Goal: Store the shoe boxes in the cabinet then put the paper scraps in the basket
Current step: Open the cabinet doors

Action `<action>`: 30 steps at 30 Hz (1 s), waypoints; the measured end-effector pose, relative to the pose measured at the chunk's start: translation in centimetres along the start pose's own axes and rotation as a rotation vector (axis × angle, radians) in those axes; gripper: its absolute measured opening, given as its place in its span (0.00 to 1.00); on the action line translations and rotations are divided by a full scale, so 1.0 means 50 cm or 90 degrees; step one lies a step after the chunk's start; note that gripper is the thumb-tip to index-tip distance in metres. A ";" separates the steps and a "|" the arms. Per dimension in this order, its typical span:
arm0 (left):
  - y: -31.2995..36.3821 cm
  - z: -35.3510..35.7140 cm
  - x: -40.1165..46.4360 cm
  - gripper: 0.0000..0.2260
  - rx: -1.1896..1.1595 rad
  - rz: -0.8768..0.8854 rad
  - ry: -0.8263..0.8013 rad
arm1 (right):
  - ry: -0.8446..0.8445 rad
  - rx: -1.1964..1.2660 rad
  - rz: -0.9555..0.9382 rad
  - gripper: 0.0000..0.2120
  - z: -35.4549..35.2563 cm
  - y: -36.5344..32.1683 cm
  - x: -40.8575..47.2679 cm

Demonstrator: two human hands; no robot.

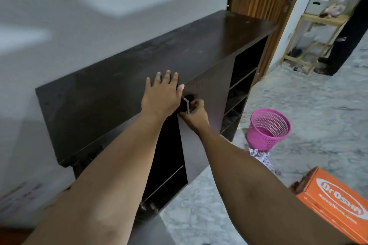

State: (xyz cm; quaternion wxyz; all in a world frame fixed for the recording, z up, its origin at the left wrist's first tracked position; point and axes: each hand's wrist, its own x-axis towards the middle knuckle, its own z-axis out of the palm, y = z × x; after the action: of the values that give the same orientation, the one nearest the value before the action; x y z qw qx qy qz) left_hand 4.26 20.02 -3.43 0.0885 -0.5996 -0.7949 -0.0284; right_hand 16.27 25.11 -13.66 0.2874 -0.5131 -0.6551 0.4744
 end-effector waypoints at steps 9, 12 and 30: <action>0.003 -0.013 -0.007 0.28 -0.014 0.004 -0.016 | -0.001 -0.048 -0.073 0.22 -0.094 0.046 -0.066; 0.000 -0.018 -0.009 0.29 -0.042 0.009 -0.027 | 0.016 -0.089 -0.089 0.23 -0.167 0.094 -0.098; 0.094 -0.045 0.031 0.25 -0.050 0.035 -0.043 | 0.351 0.081 0.169 0.53 -0.499 0.127 -0.094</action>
State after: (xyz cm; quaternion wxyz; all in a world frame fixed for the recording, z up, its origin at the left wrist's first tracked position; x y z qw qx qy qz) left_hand 8.59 22.48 -1.25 0.0392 -0.6246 -0.7791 -0.0367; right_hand 41.79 28.98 -9.38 0.4215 -0.6844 -0.4488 0.3904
